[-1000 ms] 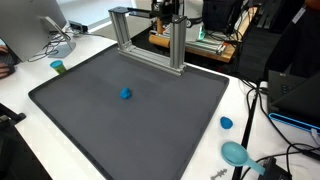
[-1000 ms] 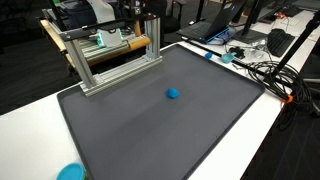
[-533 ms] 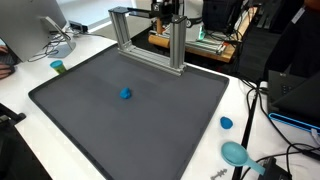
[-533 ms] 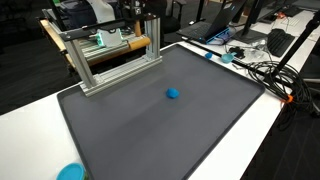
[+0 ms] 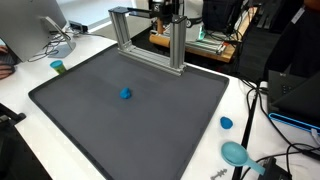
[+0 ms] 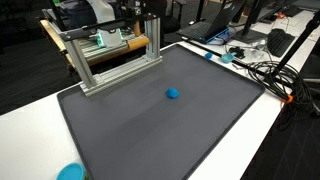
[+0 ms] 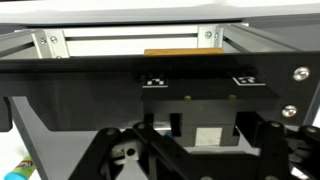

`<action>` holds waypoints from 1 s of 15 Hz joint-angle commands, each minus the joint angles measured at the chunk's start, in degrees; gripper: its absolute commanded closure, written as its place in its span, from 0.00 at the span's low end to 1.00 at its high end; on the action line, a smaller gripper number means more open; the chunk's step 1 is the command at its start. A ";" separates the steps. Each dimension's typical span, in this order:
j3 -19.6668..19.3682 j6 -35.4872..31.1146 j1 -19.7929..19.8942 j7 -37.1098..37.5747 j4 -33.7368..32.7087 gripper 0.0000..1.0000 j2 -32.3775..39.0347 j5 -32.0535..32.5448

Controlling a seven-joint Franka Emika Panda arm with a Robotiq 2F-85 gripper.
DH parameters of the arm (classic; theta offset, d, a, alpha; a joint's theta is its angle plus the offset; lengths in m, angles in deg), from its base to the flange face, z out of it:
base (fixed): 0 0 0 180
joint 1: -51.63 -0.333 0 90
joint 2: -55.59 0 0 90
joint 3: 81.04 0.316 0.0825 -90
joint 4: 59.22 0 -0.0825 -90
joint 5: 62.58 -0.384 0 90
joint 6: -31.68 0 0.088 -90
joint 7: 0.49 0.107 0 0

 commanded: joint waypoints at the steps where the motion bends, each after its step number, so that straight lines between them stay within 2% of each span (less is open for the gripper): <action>1: -1.34 -1.13 -0.09 -2.58 1.60 0.49 -1.31 0.47; 3: -1.01 -1.00 -0.71 -2.68 1.77 0.60 -2.15 0.38; 4: -0.97 -0.88 -0.77 -2.69 1.91 0.63 -2.46 0.55; 6: -0.83 -0.38 -0.63 -2.67 1.95 0.54 -2.87 0.63; 7: -0.67 0.16 -0.46 -2.40 1.82 0.57 -2.91 0.76; 8: -0.42 0.47 -0.22 -1.91 1.54 0.36 -2.71 0.95; 9: -0.41 0.90 -0.12 -1.56 1.48 0.23 -2.62 0.80; 10: -0.50 1.92 0.00 -1.32 0.82 0.28 -2.17 0.64; 11: -0.39 2.20 0.31 -0.99 0.54 0.27 -2.01 0.74; 12: -0.44 2.50 0.38 -1.12 0.70 0.52 -2.09 0.74; 13: -0.46 3.13 0.28 -1.65 0.63 0.49 -2.02 0.97; 14: -0.76 3.61 -0.06 -2.39 0.25 0.29 -1.68 0.75; 15: -1.01 4.55 -0.40 -3.13 -0.42 0.31 -1.38 0.65</action>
